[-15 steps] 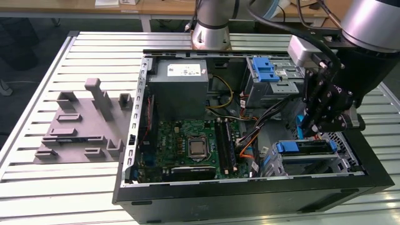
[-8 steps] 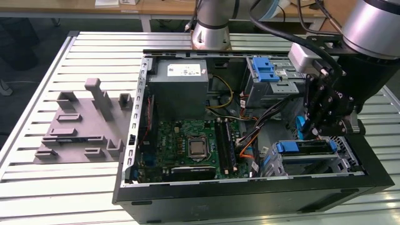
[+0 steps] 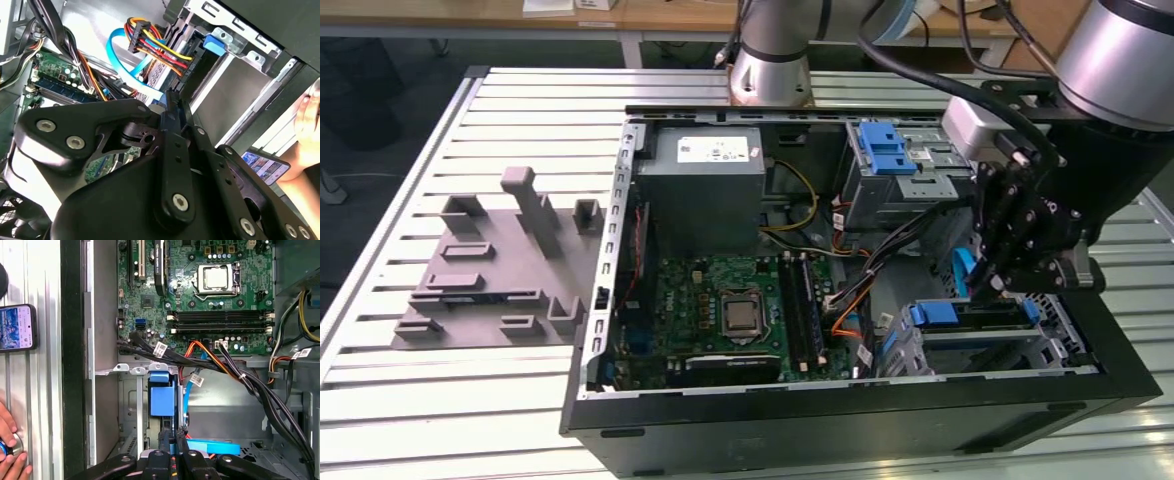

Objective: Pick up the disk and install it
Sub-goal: 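Insert the second disk wire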

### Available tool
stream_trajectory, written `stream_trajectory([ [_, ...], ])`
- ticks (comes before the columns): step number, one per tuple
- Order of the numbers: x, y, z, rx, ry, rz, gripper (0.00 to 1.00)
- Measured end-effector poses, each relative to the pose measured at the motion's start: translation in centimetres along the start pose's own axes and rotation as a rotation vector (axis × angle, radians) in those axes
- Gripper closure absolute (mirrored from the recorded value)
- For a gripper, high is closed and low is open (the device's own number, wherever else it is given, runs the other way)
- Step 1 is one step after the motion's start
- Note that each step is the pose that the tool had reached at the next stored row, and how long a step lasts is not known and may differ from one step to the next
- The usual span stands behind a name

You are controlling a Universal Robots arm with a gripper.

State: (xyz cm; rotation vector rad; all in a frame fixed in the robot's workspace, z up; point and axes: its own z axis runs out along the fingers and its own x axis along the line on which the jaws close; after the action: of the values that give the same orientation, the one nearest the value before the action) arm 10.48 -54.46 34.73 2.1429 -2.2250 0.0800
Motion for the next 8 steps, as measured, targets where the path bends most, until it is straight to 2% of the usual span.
stream_trajectory([
  [8,0.1,-0.19,0.26,-0.0001,0.0002,0.0,0.84],
])
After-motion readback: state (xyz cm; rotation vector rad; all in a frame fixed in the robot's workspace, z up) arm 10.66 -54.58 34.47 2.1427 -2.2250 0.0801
